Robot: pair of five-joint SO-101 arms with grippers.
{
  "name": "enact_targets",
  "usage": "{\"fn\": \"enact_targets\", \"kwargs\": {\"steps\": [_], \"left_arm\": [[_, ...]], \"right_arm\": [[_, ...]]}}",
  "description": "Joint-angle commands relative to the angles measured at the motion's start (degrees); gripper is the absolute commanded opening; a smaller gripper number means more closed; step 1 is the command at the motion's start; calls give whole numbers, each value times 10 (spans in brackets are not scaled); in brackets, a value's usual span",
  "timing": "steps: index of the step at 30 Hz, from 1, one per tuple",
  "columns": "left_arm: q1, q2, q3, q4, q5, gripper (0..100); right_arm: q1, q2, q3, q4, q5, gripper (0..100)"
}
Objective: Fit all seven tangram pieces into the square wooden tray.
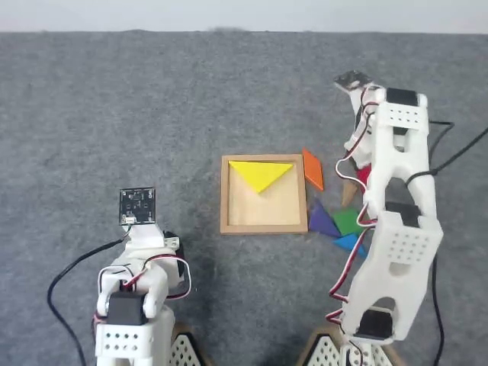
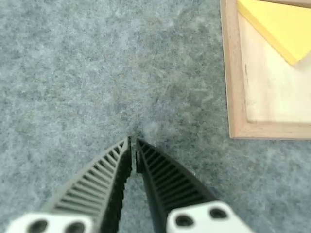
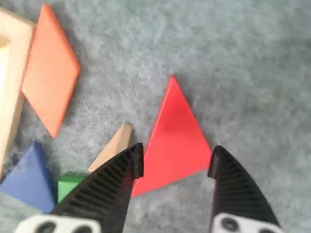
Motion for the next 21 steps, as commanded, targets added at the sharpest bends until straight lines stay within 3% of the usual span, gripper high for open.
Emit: {"fn": "enact_targets", "kwargs": {"steps": [1, 21], "left_arm": [[-4, -11, -7, 3, -9, 14], [-4, -11, -7, 3, -9, 14]], "right_arm": [[11, -58, -11, 13, -31, 303], [18, 115, -37, -33, -30, 322]]}}
